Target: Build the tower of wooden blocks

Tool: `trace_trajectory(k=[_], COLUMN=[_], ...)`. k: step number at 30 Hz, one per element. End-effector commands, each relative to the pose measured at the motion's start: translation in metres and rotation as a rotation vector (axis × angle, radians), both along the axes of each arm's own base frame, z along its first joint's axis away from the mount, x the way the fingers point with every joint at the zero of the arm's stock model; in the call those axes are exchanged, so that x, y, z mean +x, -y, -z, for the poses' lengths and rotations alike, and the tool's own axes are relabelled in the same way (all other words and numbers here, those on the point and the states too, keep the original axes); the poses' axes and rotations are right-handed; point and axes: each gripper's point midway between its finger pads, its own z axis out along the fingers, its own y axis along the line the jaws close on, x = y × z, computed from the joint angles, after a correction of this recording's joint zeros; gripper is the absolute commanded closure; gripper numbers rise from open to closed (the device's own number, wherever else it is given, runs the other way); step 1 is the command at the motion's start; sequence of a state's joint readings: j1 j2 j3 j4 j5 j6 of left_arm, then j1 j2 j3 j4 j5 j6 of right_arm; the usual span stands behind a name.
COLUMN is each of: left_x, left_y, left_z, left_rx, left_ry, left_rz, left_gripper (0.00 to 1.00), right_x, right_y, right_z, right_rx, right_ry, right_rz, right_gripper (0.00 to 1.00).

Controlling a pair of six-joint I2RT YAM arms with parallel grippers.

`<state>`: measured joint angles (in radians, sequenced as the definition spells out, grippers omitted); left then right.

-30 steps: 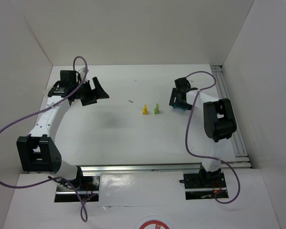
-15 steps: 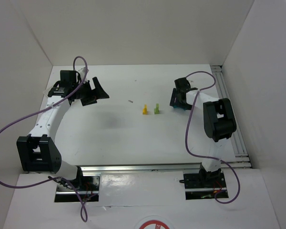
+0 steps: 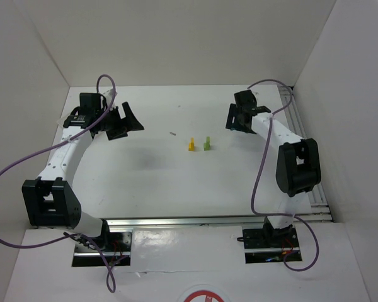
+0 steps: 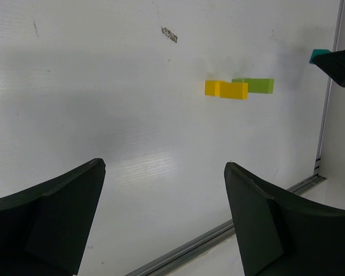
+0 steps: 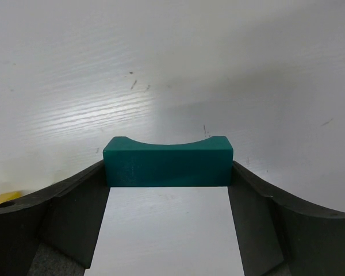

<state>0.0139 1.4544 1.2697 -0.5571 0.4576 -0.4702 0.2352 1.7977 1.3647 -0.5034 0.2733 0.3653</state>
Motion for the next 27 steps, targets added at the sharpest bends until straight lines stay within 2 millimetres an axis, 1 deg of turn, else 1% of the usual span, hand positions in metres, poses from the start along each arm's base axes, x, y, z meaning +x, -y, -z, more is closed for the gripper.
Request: trace_trajectory(k=[1, 3, 4, 5, 7, 8, 9, 10, 11, 13, 14, 15, 16, 18, 19, 22, 23, 24, 25, 26, 27], left_x=[0.004, 0.003, 0.002, 0.002, 0.001, 0.001, 0.0, -0.001, -0.001, 0.0, 0.0, 0.0, 0.0, -0.001, -0.001, -0.001, -0.003, -0.004, -0.003, -0.003, -0.003], left_y=[-0.003, -0.005, -0.005, -0.005, -0.006, -0.006, -0.008, -0.008, -0.008, -0.009, -0.009, -0.009, -0.009, -0.009, -0.009, -0.009, -0.01, -0.01, -0.011, -0.011, -0.013], left_z=[-0.021, -0.019, -0.023, -0.023, -0.026, -0.026, -0.022, -0.025, -0.025, -0.024, -0.024, -0.024, -0.024, -0.021, -0.02, -0.02, -0.017, -0.02, -0.019, -0.019, -0.019], left_rx=[0.038, 0.045, 0.045, 0.045, 0.052, 0.052, 0.058, 0.058, 0.058, 0.065, 0.065, 0.065, 0.065, 0.065, 0.071, 0.071, 0.076, 0.077, 0.083, 0.083, 0.095], left_ry=[0.073, 0.064, 0.074, 0.075, 0.083, 0.084, 0.074, 0.083, 0.083, 0.083, 0.083, 0.083, 0.083, 0.074, 0.078, 0.078, 0.073, 0.082, 0.082, 0.082, 0.085], left_rz=[0.003, -0.004, -0.004, -0.004, -0.011, -0.011, -0.017, -0.017, -0.017, -0.024, -0.024, -0.024, -0.024, -0.023, -0.018, -0.018, -0.011, -0.012, -0.018, -0.018, -0.019], left_gripper=[0.03, 0.03, 0.03, 0.03, 0.03, 0.03, 0.03, 0.03, 0.03, 0.03, 0.03, 0.03, 0.03, 0.03, 0.03, 0.03, 0.03, 0.03, 0.03, 0.03, 0.03], right_x=[-0.009, -0.017, -0.019, -0.02, -0.025, -0.023, -0.026, -0.026, -0.026, -0.028, -0.028, -0.031, -0.031, -0.035, -0.036, -0.04, -0.041, -0.044, -0.045, -0.045, -0.045], right_y=[-0.019, -0.032, -0.038, -0.049, -0.059, -0.067, -0.072, -0.078, -0.078, -0.092, -0.091, -0.101, -0.101, -0.112, -0.114, -0.127, -0.131, -0.136, -0.136, -0.139, -0.139], right_z=[-0.051, -0.06, -0.062, -0.07, -0.076, -0.084, -0.085, -0.088, -0.092, -0.094, -0.097, -0.095, -0.095, -0.093, -0.092, -0.084, -0.081, -0.079, -0.082, -0.076, -0.078], right_rx=[0.016, 0.022, 0.029, 0.032, 0.038, 0.051, 0.074, 0.081, 0.087, 0.096, 0.09, 0.086, 0.09, 0.087, 0.089, 0.099, 0.097, 0.103, 0.103, 0.09, 0.087], right_ry=[0.041, 0.028, 0.026, 0.036, 0.029, 0.05, 0.039, 0.038, 0.04, 0.022, 0.026, 0.013, 0.003, -0.028, -0.043, -0.096, -0.116, -0.13, -0.13, -0.14, -0.147], right_rz=[-0.065, -0.102, -0.107, -0.131, -0.147, -0.154, -0.173, -0.176, -0.169, -0.193, -0.188, -0.211, -0.202, -0.215, -0.22, -0.242, -0.242, -0.256, -0.257, -0.26, -0.259], right_gripper=[0.23, 0.23, 0.23, 0.23, 0.23, 0.23, 0.23, 0.23, 0.23, 0.23, 0.23, 0.23, 0.23, 0.23, 0.23, 0.23, 0.23, 0.23, 0.23, 0.23, 0.23])
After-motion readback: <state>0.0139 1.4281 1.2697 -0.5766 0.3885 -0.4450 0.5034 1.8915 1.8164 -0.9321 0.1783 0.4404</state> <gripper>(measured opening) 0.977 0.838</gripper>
